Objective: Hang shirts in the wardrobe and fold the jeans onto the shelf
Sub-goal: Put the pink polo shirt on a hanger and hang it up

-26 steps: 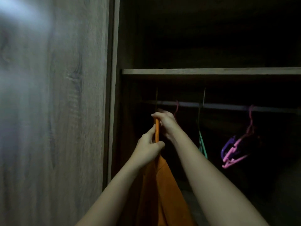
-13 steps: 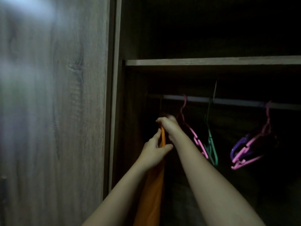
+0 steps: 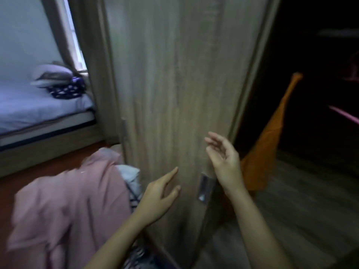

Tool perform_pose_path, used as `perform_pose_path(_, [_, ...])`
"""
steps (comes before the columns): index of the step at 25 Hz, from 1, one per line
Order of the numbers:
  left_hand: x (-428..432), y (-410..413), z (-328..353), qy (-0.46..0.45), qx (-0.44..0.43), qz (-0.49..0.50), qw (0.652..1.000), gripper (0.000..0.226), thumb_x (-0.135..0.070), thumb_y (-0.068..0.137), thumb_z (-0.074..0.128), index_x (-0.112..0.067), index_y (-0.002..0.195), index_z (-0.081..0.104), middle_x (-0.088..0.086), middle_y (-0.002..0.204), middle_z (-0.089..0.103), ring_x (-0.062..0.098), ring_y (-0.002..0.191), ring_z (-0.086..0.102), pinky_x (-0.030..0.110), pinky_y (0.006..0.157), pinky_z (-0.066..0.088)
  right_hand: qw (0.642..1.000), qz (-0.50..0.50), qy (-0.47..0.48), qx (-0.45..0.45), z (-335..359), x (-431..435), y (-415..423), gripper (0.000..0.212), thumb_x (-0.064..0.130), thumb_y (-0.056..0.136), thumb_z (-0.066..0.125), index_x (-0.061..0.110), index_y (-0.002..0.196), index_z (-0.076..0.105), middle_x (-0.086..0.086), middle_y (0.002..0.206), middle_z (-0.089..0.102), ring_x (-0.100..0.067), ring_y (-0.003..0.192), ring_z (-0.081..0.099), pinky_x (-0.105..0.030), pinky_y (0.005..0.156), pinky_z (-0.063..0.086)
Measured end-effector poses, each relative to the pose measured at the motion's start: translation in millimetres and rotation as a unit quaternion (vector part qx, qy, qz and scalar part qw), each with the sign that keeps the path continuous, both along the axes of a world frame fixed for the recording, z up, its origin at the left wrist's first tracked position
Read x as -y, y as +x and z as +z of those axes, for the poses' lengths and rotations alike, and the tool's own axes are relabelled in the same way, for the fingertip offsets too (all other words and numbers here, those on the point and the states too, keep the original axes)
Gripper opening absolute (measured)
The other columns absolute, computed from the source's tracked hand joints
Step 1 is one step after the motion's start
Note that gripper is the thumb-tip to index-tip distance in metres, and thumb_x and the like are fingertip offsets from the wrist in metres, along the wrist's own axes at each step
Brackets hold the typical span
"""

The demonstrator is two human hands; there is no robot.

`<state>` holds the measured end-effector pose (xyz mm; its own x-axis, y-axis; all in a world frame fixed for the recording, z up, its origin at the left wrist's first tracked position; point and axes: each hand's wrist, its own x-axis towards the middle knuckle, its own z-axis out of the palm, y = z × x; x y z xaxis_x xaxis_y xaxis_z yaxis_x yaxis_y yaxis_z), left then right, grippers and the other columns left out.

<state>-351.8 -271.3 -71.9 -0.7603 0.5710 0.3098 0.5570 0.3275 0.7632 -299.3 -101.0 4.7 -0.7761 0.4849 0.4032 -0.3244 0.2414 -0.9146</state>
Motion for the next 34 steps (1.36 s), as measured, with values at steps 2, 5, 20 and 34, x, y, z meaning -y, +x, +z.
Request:
perform_pose_path(2, [59.7, -13.5, -21.1, -0.064, 0.005, 0.07, 0.996, 0.055, -0.038, 0.086, 0.057, -0.025, 0.138, 0.041, 0.004, 0.117, 0.066, 0.009, 0.104, 0.061, 0.008, 0.088, 0.039, 0.996, 0.056, -0.009, 0.067, -44.3, 46.6, -31.5, 0.033, -0.01, 0.088, 0.052, 0.011, 0.113, 0.053, -0.005, 0.105, 0.061, 0.016, 0.083, 0.06, -0.005, 0.078, 0.045])
perform_pose_path(5, [134.7, -35.8, -40.2, -0.11, -0.008, 0.146, 0.983, 0.058, -0.035, 0.084, 0.048, -0.013, 0.137, 0.044, 0.01, 0.132, 0.057, 0.02, 0.12, 0.054, 0.011, 0.098, 0.028, 0.982, 0.127, 0.003, 0.137, -89.9, 113.3, -78.4, 0.032, -0.012, 0.087, 0.052, 0.008, 0.113, 0.053, -0.01, 0.107, 0.059, 0.014, 0.081, 0.06, -0.006, 0.077, 0.045])
perform_pose_path(20, [254.4, -143.2, -96.6, -0.313, -0.096, 0.189, 0.926, 0.061, -0.042, 0.099, 0.027, -0.017, 0.15, 0.006, 0.001, 0.159, 0.0, 0.015, 0.146, -0.005, 0.037, 0.116, 0.0, 0.896, 0.013, 0.239, 0.373, -73.0, 204.0, -263.7, 0.026, 0.024, 0.09, 0.048, 0.006, 0.104, 0.061, -0.021, 0.114, 0.058, -0.029, 0.103, 0.056, -0.032, 0.086, 0.044])
perform_pose_path(34, [253.5, -148.1, -121.2, -0.312, -0.124, 0.202, 0.92, 0.064, -0.044, 0.093, 0.016, -0.016, 0.149, 0.008, -0.002, 0.156, -0.002, 0.013, 0.139, -0.013, 0.037, 0.112, -0.006, 0.846, 0.168, 0.108, 0.495, -54.9, 243.3, -272.8, 0.043, 0.05, 0.084, 0.048, 0.01, 0.098, 0.058, -0.013, 0.095, 0.061, -0.023, 0.075, 0.057, -0.026, 0.062, 0.048])
